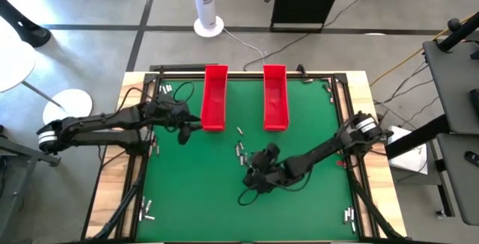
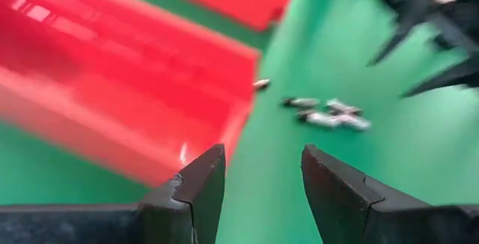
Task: Sort batteries
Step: Put the silver battery into the right red bin
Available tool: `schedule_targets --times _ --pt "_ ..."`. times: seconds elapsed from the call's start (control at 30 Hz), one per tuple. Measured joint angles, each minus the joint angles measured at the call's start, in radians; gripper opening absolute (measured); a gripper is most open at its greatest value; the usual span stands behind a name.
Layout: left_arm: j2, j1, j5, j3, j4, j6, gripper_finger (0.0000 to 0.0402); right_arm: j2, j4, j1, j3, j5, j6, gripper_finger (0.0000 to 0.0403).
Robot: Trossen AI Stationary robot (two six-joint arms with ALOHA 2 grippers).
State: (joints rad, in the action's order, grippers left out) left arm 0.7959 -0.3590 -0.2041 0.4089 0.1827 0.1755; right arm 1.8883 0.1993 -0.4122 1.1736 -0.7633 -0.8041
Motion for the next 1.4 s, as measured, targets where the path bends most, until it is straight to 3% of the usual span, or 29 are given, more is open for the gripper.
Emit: schedule_targets --times 0.1,0.2,0.43,0.57,0.8,1.1,1.4 --pt "-0.049 0.043 -0.018 0.031 -0.014 -0.012 0.0158 0.04 0.004 -0.014 0.0 -0.051 -0.114 0.0227" --pt "-0.102 0.107 -0.019 0.037 -0.147 -0.026 0.0158 0.078 -0.004 -0.02 0.0 -0.09 -0.174 0.0231" --pt "-0.13 0.308 -0.044 -0.081 -0.759 -0.078 0.0158 0.155 -0.014 -0.034 0.025 -0.177 -0.251 0.0243" --pt "-0.086 0.369 -0.042 -0.166 -0.949 -0.09 0.0158 0.195 -0.021 -0.033 0.039 -0.183 -0.291 0.0244" --pt "-0.021 0.378 0.022 -0.204 -0.97 -0.041 0.0158 0.23 -0.025 -0.025 0.056 -0.182 -0.311 0.0233" --pt "0.088 0.378 0.022 -0.199 -0.959 -0.035 0.0158 0.244 -0.018 0.002 0.054 -0.178 -0.321 0.0213" --pt "0.158 0.378 0.039 -0.176 -0.96 -0.128 0.0158 0.261 -0.019 0.018 0.052 -0.182 -0.281 0.0161"
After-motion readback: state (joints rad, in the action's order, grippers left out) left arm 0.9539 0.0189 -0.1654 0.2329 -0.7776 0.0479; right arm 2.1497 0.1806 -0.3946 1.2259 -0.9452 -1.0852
